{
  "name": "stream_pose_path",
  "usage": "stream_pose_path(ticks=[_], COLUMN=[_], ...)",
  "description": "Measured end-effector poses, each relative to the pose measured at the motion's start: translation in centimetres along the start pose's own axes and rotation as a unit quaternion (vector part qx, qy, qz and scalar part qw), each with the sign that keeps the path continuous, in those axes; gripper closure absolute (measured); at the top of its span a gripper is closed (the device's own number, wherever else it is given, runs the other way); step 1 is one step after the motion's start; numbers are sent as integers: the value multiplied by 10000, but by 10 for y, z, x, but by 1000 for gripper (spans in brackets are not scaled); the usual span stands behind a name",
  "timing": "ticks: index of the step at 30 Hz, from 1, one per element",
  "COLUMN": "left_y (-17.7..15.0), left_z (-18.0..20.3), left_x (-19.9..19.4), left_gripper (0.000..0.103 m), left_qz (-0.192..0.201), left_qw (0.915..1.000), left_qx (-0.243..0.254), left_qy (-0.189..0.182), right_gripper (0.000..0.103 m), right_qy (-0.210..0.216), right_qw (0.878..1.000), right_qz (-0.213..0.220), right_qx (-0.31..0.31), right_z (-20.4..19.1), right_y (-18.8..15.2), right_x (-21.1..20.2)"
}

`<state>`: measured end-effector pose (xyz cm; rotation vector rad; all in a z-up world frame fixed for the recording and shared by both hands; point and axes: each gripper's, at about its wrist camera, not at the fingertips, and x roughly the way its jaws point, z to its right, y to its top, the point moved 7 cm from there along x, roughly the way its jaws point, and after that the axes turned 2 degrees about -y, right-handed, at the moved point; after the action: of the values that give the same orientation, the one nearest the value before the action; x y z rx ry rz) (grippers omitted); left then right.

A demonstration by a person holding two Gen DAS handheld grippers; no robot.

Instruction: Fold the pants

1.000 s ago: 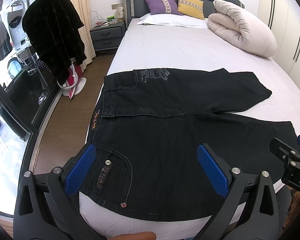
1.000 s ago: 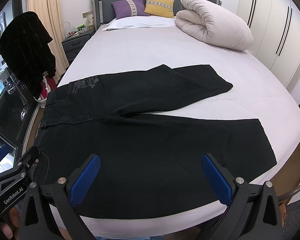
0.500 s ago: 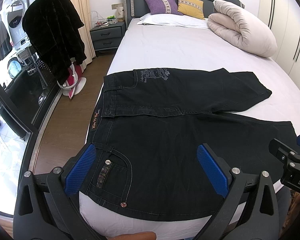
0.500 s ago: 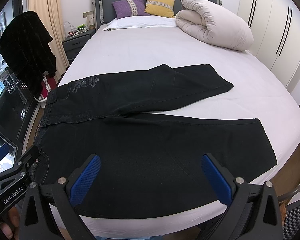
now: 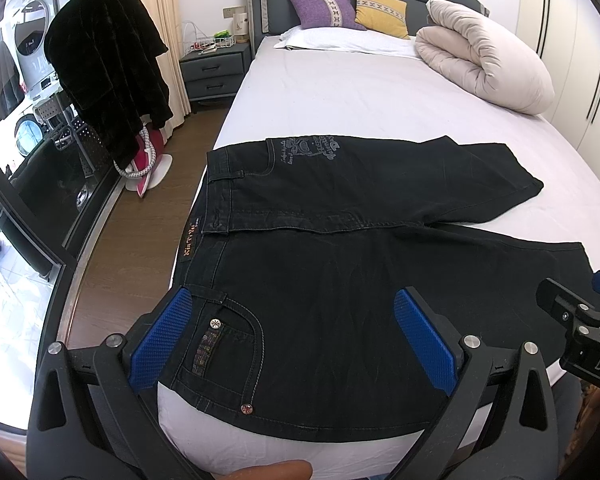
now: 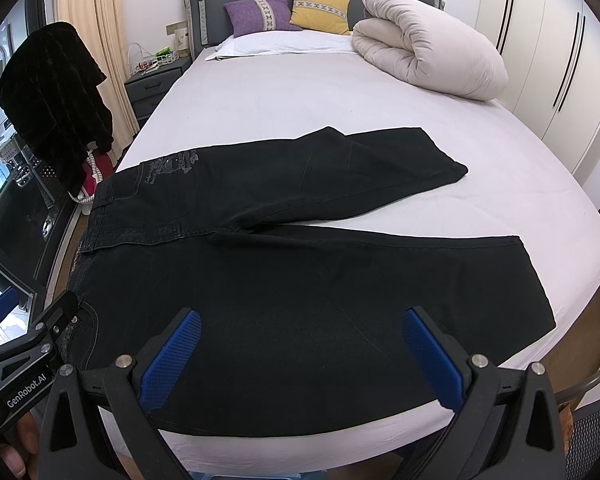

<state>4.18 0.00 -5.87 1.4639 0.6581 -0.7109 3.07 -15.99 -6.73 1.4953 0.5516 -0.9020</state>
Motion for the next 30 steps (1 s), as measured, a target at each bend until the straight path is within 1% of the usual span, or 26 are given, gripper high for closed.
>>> stream_pose_path(ticks=[3, 9, 12, 14, 16, 18, 20, 22, 23, 25, 26, 28, 30], left_y=[0, -8, -6, -2, 7, 14, 20, 28, 33, 42, 45, 58, 77], left_z=[-1, -4, -10, -17, -26, -35, -44, -49, -50, -53, -54, -59, -66], left_x=[0, 9, 13, 18, 28, 37, 53, 64, 70, 82, 87, 104, 126], left_gripper=[0, 0, 0, 0, 0, 0, 0, 0, 0, 0, 0, 0, 0], left_qz=[-8, -86, -30, 7, -22, -33, -140, -78, 20, 159, 185, 112, -91], left_qw=[10000, 9998, 9999, 9994, 9983, 9978, 9971, 9967, 9971, 9980, 9979, 9979, 9982], left_qx=[-8, 9, -92, -248, -356, -384, -373, -291, -145, 103, 154, 251, 263], left_qy=[24, 186, 60, -259, -454, -536, -644, -753, -752, -609, -594, -593, -525], right_gripper=[0, 0, 0, 0, 0, 0, 0, 0, 0, 0, 0, 0, 0], right_qy=[5, 8, 40, 94, 224, 385, 564, 724, 832, 1049, 1128, 1236, 1385], right_qw=[10000, 10000, 10000, 10000, 9997, 9992, 9981, 9967, 9956, 9928, 9915, 9894, 9857], right_qz=[-6, -9, -2, 9, 27, 45, 77, 127, 174, 255, 276, 262, 275], right_qx=[1, 4, -1, -16, -50, -128, -239, -335, -390, -516, -588, -719, -920], right_z=[0, -1, -1, -3, -10, -15, -22, -28, -30, -35, -38, -40, -44], right_y=[0, 0, 0, 1, -3, -1, 5, 14, 21, 35, 41, 55, 68], right_x=[0, 3, 3, 5, 7, 11, 15, 22, 25, 31, 36, 49, 63])
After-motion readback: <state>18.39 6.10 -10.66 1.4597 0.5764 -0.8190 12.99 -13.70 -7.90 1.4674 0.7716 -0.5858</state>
